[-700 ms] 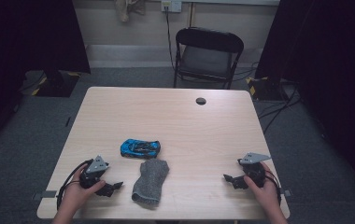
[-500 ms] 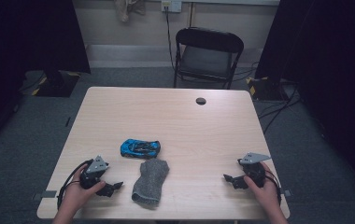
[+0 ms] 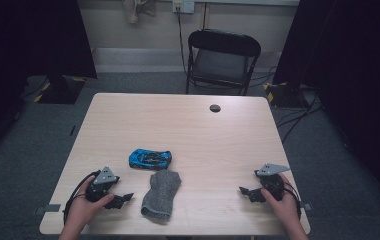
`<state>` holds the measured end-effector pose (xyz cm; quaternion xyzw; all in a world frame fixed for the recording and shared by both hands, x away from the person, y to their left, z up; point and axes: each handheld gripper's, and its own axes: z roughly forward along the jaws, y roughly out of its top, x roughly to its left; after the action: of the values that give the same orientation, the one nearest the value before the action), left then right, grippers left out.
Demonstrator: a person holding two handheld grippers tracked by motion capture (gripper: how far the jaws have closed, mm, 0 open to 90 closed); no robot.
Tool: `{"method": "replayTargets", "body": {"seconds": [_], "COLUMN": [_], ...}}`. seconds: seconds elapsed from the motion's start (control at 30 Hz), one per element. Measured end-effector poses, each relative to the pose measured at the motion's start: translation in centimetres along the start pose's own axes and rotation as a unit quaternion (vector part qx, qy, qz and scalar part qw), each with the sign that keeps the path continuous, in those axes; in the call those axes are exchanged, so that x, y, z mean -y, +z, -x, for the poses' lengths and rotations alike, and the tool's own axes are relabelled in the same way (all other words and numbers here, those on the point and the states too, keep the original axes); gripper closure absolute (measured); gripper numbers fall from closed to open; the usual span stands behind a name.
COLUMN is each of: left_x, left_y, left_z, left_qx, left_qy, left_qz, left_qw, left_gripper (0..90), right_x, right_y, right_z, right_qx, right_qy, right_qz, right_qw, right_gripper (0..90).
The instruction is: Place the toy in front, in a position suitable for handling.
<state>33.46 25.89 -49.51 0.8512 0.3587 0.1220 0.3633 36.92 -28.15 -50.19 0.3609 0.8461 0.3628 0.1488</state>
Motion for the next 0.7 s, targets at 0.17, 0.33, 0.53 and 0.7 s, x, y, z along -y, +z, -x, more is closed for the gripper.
{"method": "replayTargets", "body": {"seconds": [0.17, 0.33, 0.53, 0.7], "left_x": [-0.8, -2.0, -3.7, -4.7], "left_y": [0.0, -0.3, -0.6, -0.2], "left_z": [0.9, 2.0, 3.8, 5.6], "left_qx": [0.006, 0.012, 0.037, 0.065], "left_qy": [0.003, 0.008, 0.018, 0.025], "left_qz": [-0.003, 0.004, 0.017, 0.019], "left_qw": [1.0000, 0.9999, 0.9990, 0.9974], "left_gripper": [16.8, 16.7, 16.3, 16.1], "right_x": [0.0, 0.0, 0.0, 0.0], "right_y": [0.0, 0.0, 0.0, 0.0], "right_z": [0.0, 0.0, 0.0, 0.0], "right_qx": [0.000, 0.000, 0.000, 0.000], "right_qy": [0.000, 0.000, 0.000, 0.000], "right_qz": [0.000, 0.000, 0.000, 0.000], "right_qw": [1.0000, 1.0000, 1.0000, 1.0000], "right_gripper": [7.5, 7.5, 7.5, 7.5]}}
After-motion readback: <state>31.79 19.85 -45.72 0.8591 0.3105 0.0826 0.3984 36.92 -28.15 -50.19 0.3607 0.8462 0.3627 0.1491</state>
